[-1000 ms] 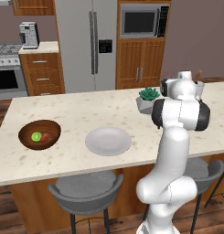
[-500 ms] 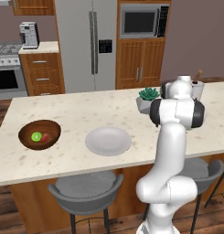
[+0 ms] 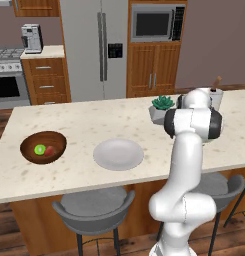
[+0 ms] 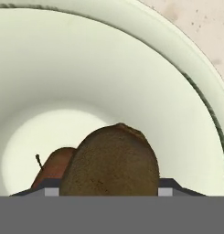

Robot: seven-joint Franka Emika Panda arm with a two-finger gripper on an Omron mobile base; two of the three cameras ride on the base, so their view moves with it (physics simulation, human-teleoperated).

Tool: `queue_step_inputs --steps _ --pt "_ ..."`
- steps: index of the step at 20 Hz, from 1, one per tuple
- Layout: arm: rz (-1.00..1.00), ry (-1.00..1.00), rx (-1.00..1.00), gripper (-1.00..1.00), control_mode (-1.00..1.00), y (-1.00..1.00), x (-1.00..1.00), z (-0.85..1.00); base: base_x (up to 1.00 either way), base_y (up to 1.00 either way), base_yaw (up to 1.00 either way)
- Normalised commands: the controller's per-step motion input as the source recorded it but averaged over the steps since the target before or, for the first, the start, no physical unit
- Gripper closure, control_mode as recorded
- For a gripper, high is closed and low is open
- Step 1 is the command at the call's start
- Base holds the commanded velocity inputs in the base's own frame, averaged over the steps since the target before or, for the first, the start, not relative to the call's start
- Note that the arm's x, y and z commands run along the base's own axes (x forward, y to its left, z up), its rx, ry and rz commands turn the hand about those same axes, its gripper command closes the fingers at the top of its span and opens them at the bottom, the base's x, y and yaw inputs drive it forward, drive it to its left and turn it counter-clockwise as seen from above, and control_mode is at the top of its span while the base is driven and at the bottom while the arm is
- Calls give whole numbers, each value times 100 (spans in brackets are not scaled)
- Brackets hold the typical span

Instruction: Take the fruits from the plate on the dining counter and place two fruits in each bowl.

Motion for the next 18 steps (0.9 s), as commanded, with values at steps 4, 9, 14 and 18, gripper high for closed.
queue_step_inputs --steps 4,9,14,18 --pt "0 -2 0 100 -100 -2 0 -6 0 0 0" --pt "0 0 0 -100 -100 -5 0 -1 0 0 0" --pt "0 0 0 -100 -100 -1 0 0 0 0 0" --pt "0 0 0 -100 -100 -5 0 0 0 0 0"
